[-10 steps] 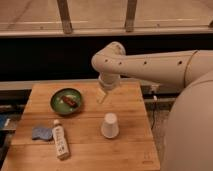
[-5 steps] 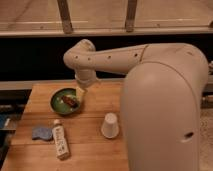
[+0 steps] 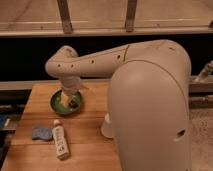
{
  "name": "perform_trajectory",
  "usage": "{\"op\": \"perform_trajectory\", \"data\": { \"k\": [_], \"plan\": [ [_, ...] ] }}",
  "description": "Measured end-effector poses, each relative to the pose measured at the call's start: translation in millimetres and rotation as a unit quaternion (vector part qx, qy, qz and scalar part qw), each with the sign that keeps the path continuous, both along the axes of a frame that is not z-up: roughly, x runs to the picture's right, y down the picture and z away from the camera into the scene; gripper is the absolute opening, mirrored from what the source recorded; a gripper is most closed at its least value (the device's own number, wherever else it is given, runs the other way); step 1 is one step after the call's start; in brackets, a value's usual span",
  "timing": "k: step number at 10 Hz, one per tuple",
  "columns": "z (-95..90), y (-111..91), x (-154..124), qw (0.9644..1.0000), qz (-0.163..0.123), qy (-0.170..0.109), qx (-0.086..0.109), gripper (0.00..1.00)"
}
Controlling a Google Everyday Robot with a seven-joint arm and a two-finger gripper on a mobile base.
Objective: Stand the bottle upright
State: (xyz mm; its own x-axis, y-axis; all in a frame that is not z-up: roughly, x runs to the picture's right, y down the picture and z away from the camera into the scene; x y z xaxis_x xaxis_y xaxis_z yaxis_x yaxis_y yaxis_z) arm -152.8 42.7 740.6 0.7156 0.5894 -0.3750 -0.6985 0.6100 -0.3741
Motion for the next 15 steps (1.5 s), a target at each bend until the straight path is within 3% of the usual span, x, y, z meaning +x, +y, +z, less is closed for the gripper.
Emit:
{"op": "perform_trajectory", "data": {
  "k": [2, 4, 9, 11, 15],
  "plan": [
    [3.8, -0.3, 11.0, 0.9999, 0.007, 0.005, -0.008, 0.8],
    [9.1, 12.6, 20.7, 0.9996, 0.0, 0.005, -0.028, 0.8],
    [-8.3, 86.9, -2.2, 0.9955, -0.036, -0.009, -0.087, 0.8],
    [-5.7, 101.5, -5.4, 0.9937, -0.042, -0.014, -0.103, 0.8],
    [-1.6, 117.3, -35.9, 0.9915, -0.046, -0.038, -0.116, 0.8]
  ]
}}
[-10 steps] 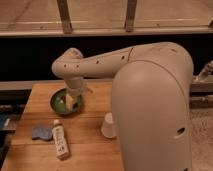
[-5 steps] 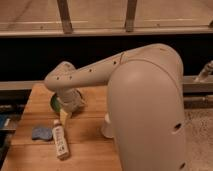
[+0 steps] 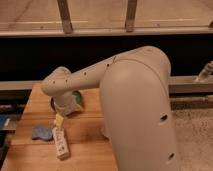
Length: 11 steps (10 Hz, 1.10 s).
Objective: Stand the bottle upright
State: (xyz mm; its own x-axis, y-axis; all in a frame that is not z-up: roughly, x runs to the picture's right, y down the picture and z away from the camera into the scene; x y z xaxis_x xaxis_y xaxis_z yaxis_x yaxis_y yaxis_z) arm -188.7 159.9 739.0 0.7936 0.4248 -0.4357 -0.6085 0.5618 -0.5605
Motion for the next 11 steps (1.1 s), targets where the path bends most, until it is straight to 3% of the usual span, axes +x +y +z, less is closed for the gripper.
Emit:
{"op": "perform_trajectory", "data": {
  "k": [4, 7, 11],
  "plan": [
    [5.7, 12.4, -31.6, 0.9995, -0.001, -0.026, -0.016, 0.8],
    [1.6, 15.4, -56.3, 0.9979, -0.003, -0.062, -0.02, 0.8],
    [4.1, 14.4, -53.2, 0.998, -0.003, -0.059, -0.021, 0.8]
  ]
}}
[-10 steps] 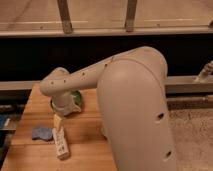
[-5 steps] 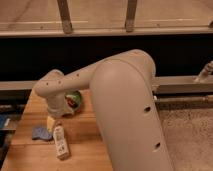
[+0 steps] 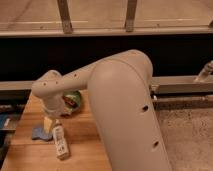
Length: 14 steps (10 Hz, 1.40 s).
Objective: Stand the bottle upright
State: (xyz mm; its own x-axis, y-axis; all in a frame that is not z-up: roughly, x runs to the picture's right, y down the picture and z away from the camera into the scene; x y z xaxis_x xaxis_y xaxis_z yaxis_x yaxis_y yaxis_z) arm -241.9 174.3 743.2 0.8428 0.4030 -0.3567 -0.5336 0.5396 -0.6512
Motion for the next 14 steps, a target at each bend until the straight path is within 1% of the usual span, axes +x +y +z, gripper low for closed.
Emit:
{"op": "perform_trajectory", "data": {
  "k": [1, 4, 6, 10, 14],
  "plan": [
    [2.7, 3.6, -1.5, 1.0, -0.001, 0.0, -0.008, 0.8],
    [14.0, 20.8, -18.5, 0.9994, -0.012, 0.002, -0.031, 0.8],
    [20.7, 27.2, -21.2, 0.9988, -0.015, 0.007, -0.047, 0.8],
    [30.1, 39.8, -29.8, 0.9975, -0.014, 0.006, -0.069, 0.8],
    [38.1, 41.1, -44.0, 0.997, -0.012, 0.0, -0.076, 0.8]
  ]
}}
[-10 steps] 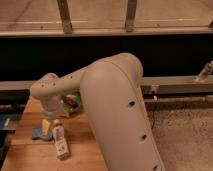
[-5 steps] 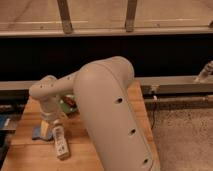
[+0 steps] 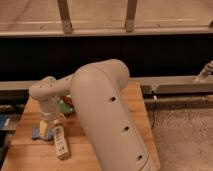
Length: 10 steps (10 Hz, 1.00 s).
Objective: Stand the bottle upright
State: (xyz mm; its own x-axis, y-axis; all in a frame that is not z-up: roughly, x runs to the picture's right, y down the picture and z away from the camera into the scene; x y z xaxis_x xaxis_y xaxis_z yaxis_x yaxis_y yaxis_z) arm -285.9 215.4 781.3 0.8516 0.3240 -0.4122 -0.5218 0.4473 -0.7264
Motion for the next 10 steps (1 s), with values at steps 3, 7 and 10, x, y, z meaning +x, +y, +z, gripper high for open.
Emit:
{"op": "perform_trajectory", "data": {
  "k": [3, 7, 10],
  "plan": [
    [7.5, 1.2, -8.4, 1.0, 0.001, -0.002, -0.005, 0.8],
    [17.2, 2.7, -12.8, 1.0, 0.002, 0.001, -0.009, 0.8],
    [22.9, -4.0, -17.6, 1.0, 0.002, 0.008, -0.001, 0.8]
  ]
}}
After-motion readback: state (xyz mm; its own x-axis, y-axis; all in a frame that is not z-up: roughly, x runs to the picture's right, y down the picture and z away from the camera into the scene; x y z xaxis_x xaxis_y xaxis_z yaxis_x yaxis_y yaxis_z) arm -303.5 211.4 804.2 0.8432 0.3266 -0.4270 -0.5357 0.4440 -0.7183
